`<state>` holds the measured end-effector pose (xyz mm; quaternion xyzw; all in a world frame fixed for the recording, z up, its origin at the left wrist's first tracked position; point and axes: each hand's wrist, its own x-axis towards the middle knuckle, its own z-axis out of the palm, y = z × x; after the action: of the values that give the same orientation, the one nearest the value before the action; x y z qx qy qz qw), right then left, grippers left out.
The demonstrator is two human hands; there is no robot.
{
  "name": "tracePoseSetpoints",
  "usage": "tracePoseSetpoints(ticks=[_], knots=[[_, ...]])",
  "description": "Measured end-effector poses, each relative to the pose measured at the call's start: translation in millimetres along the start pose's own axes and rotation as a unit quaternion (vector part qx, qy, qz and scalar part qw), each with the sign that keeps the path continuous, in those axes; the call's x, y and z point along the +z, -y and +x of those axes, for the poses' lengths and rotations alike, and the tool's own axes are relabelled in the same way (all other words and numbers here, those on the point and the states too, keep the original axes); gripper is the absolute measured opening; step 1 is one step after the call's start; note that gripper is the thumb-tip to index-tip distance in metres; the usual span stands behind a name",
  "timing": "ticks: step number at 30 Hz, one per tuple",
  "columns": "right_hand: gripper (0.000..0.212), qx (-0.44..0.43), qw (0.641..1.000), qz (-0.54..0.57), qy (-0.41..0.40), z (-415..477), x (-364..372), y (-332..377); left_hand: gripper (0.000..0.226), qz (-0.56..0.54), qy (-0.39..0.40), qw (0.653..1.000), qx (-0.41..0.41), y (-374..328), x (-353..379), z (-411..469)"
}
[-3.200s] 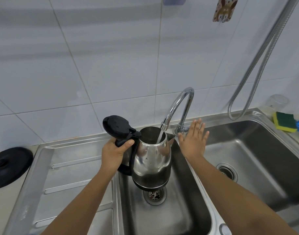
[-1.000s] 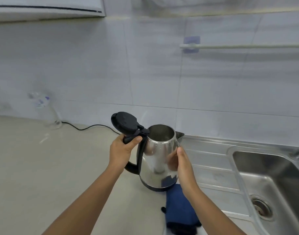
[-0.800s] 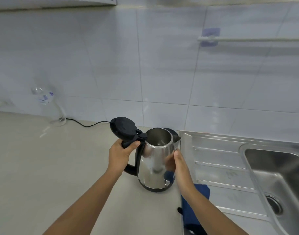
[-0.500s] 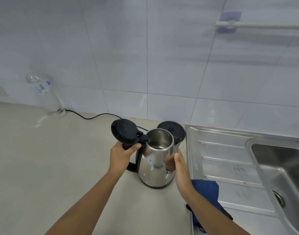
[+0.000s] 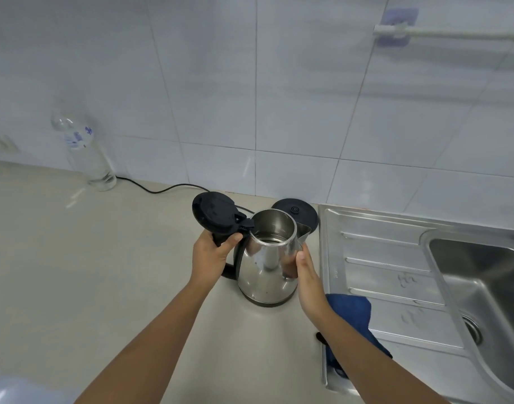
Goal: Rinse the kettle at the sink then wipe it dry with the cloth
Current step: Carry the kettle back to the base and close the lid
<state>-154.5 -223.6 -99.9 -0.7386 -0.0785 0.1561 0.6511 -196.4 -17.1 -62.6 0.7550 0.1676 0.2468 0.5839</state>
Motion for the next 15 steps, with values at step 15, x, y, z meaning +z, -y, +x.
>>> tracePoseSetpoints(ticks=[15], knots=[[0.06,0.032,0.999,-0.033,0.016,-4,-6,11,0.094,0.057,0.005,0.987,0.148,-22,-24,-37]])
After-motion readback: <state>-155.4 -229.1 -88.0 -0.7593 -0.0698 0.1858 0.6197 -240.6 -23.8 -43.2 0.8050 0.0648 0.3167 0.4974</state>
